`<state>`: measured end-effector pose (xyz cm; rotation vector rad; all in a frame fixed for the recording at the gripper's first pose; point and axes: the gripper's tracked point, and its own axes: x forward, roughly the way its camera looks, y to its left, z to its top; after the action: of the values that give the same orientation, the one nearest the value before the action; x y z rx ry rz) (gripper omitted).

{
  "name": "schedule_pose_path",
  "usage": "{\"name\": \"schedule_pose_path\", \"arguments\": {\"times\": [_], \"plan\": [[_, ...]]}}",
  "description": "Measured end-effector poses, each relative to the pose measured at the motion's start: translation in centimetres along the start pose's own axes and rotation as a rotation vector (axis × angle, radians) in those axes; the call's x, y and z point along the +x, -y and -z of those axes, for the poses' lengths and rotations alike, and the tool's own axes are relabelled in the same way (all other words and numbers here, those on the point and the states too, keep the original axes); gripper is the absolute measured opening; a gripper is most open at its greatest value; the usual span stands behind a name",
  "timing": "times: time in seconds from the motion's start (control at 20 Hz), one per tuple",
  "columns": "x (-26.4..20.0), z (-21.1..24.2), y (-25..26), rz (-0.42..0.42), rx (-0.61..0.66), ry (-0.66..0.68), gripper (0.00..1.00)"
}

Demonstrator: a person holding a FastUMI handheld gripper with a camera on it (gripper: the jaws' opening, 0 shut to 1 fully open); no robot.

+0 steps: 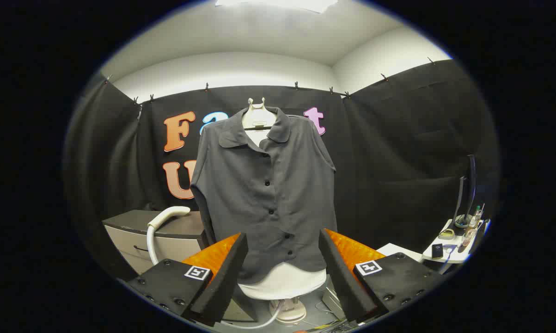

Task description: Iron the clothes twice with a garment steamer, once on the left side and once on the right side.

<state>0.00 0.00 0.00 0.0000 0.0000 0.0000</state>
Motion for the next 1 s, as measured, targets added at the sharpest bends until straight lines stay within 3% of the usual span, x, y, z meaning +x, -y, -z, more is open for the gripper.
{"name": "schedule_pose_path", "arguments": {"times": [1.0], "plan": [[9.1, -0.1, 0.0, -0.202, 0.001, -0.052, 0.98]]}}
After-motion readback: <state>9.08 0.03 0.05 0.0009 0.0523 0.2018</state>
